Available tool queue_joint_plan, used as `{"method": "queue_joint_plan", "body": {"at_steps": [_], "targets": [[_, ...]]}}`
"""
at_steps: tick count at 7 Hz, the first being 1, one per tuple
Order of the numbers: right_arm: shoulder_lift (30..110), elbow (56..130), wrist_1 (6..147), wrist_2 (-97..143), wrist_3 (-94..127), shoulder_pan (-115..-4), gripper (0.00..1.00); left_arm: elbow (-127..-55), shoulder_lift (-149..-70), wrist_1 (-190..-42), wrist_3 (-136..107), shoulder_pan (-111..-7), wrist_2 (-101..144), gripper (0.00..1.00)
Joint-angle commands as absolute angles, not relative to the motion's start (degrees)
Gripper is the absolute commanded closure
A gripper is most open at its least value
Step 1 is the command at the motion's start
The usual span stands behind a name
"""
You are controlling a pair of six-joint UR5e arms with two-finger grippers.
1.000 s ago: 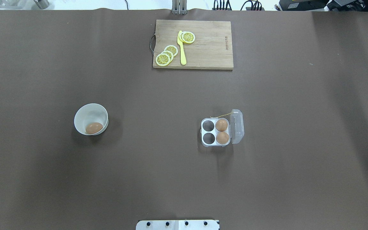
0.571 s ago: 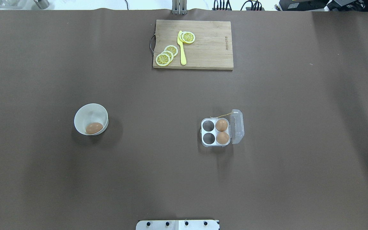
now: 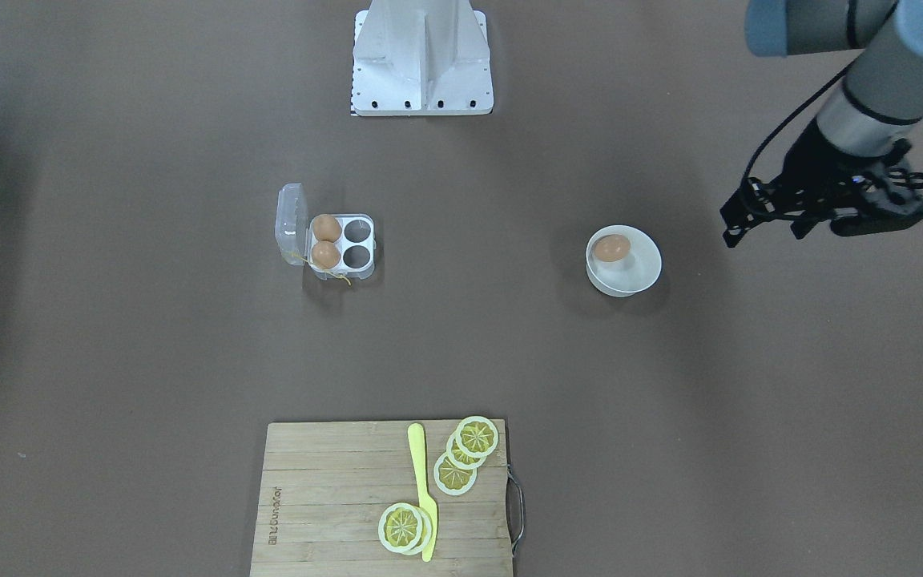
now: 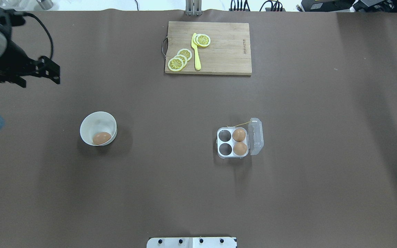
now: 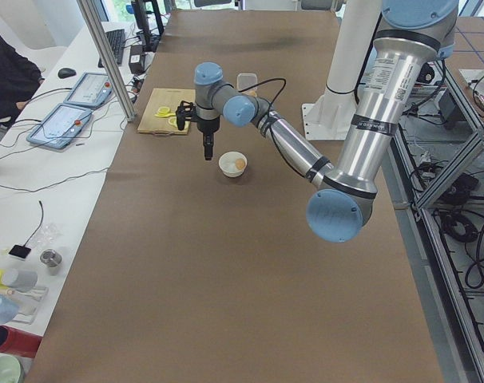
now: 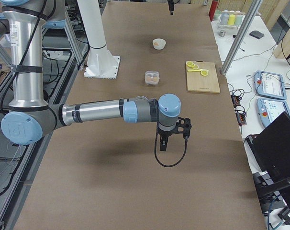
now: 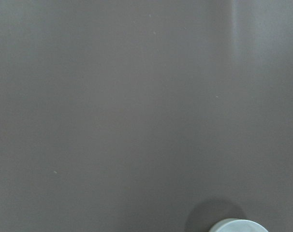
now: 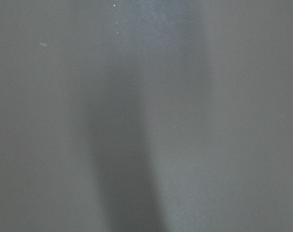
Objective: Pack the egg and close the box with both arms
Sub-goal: 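Move the left gripper over the white bowl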
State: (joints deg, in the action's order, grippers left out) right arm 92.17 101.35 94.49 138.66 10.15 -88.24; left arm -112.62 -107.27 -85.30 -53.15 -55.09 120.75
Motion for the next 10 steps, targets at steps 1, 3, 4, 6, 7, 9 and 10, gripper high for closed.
{"method": "queue_joint_plan", "body": {"at_steps": [1, 3, 4, 6, 7, 9, 10], "targets": [[92.5, 101.4, 94.5, 139.0, 10.1, -88.2, 0.0, -110.4, -108.2, -88.8, -58.1, -47.7, 116.8, 0.02], [92.5, 101.4, 94.5, 138.9, 10.2, -88.2, 0.0, -106.8, -108.3, -94.1, -59.5, -46.1, 116.8, 0.02], [92.5, 101.4, 94.6, 138.9, 10.2, -88.2, 0.0, -105.8, -109.1, -94.2, -59.4, -44.9, 116.7, 0.03], [92.4, 101.4, 94.6, 138.9, 10.2, -88.2, 0.0, -104.2, -109.5, -94.3, -59.6, -41.9, 116.7, 0.03], [92.4, 101.5, 94.6, 139.0, 10.2, -88.2, 0.0, -103.3, -109.7, -95.4, -59.5, -41.3, 116.7, 0.03], [92.4, 101.4, 94.5, 139.0, 10.2, -88.2, 0.0, -99.9, -109.7, -99.7, -59.3, -41.2, 116.7, 0.11], [92.4, 101.4, 94.5, 139.0, 10.2, -88.2, 0.0, -99.6, -109.6, -100.2, -59.4, -41.2, 116.7, 0.11]]}}
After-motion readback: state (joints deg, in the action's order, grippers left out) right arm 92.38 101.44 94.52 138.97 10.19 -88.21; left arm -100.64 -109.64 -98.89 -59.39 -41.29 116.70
